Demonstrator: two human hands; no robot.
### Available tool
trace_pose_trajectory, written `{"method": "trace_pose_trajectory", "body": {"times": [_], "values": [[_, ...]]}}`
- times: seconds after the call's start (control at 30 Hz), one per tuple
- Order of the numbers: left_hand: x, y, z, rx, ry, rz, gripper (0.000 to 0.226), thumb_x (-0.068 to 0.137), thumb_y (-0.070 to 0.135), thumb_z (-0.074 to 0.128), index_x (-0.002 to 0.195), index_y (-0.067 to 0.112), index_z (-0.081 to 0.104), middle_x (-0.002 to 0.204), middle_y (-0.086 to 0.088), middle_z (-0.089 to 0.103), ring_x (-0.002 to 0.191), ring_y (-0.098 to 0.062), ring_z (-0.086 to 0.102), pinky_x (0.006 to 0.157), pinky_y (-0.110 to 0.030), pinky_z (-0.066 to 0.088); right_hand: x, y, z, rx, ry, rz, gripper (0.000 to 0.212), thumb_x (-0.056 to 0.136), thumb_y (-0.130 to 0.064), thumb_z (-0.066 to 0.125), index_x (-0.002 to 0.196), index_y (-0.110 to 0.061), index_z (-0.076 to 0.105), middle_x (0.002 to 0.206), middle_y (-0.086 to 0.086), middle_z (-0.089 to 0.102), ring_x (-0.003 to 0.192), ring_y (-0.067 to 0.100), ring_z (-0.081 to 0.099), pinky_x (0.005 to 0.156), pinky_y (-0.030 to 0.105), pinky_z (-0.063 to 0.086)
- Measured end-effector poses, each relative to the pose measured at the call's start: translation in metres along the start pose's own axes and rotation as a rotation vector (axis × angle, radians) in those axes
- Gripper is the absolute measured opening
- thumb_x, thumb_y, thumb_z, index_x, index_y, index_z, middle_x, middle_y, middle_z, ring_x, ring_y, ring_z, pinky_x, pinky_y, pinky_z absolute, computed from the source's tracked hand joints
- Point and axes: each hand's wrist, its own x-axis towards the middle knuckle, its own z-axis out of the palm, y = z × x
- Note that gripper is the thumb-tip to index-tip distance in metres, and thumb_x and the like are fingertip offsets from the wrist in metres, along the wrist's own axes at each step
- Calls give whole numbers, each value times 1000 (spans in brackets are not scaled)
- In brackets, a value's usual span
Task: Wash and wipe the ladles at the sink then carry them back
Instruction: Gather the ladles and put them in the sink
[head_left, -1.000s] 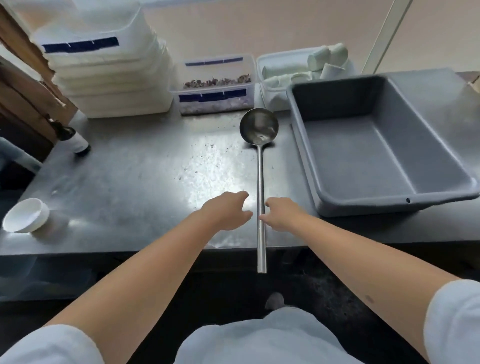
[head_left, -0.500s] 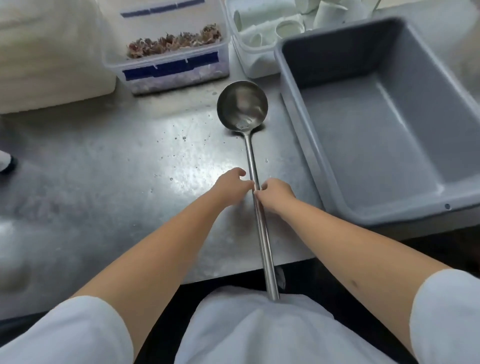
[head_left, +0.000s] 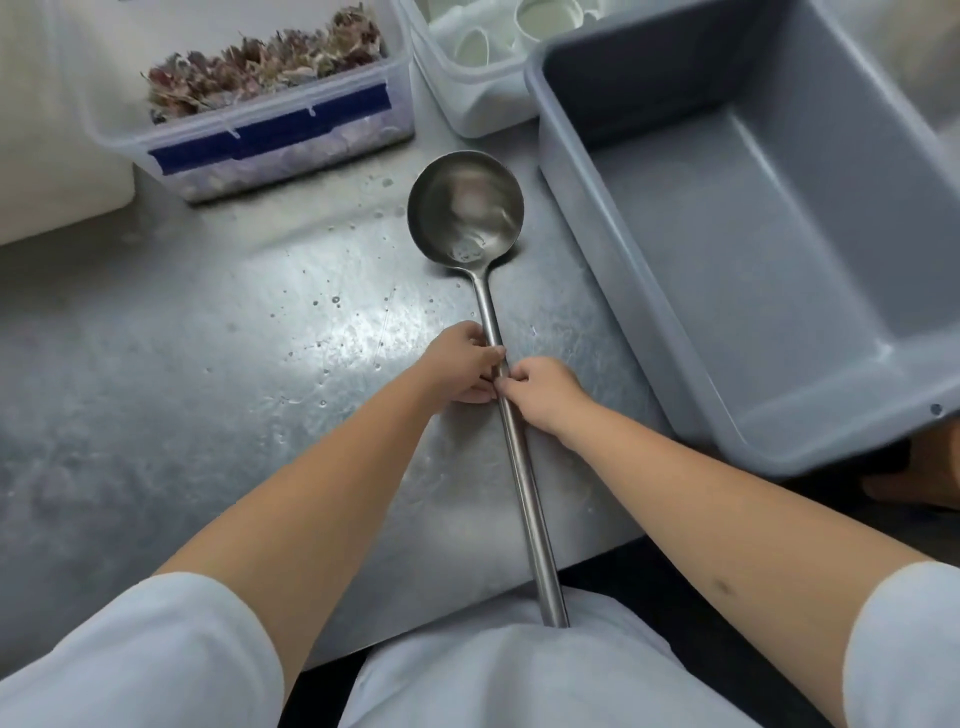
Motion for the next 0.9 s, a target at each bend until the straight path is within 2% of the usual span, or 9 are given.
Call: {"method": "trace_pose_trajectory", "body": {"times": [0.07,0.13,0.23,0.33,0.43,0.6,0.7,0.83,0.9], "values": [[-1,2,-5,-15,-29,9,7,94,19,62,99,17,58,80,-9,70,67,-22,70,62,-32,59,-1,-5,2,73,-36,12,36,95,-31,57,64,-13,48,63,6,49,63,21,50,59,31,40],[-1,4,-10,-30,-51,5,9,94,18,62,101,15,58,78,-9,70,67,-22,70,61,-32,57,-1,-5,5,198,-69,31,33,93,-33,57,74,-6,59,74,14,66,73,29,67,74,44,56],[-1,5,-15,-9,-72,-9,15,92,22,63,103,13,58,81,-10,71,70,-23,71,63,-31,56,-3,-5,9,315,-99,43,29,96,-26,56,85,1,62,78,16,70,79,34,74,83,58,55],[-2,6,-15,-119,-55,-26,11,93,24,63,90,14,57,83,-6,65,74,-20,65,68,-31,53,-12,-13,5,431,-127,77,23,99,-19,54,95,2,62,84,15,66,72,27,72,79,50,60],[-3,8,-15,-365,-49,-34,4,95,14,58,95,10,60,92,-11,69,84,-26,69,70,-34,56,-21,-18,3,472,-179,114,21,99,-14,55,103,5,62,88,16,66,71,23,71,73,39,61],[-15,12,-14,-370,-87,-10,7,96,11,59,102,6,59,91,-12,69,80,-26,70,61,-31,57,-36,-17,-2,494,-153,110,15,98,-13,57,96,0,63,89,16,66,73,25,71,72,38,61],[-24,16,-11,-367,-74,16,8,97,10,58,101,4,58,90,-13,67,76,-26,68,62,-31,59,-47,-19,-5,531,-129,97,14,98,-12,57,96,0,63,87,15,65,69,25,69,69,36,61],[-35,30,-12,-313,-69,85,8,97,11,57,100,4,59,90,-12,67,74,-25,68,65,-33,60,-59,-26,-14,530,-69,47,12,97,-11,58,92,-2,62,84,14,65,66,23,70,76,41,59],[-41,41,-14,-303,-58,118,11,97,11,57,103,2,59,90,-12,67,75,-26,69,68,-34,61,-65,-32,-23,525,-48,10,11,96,-10,58,92,-1,61,85,16,63,66,24,70,70,38,59]]}}
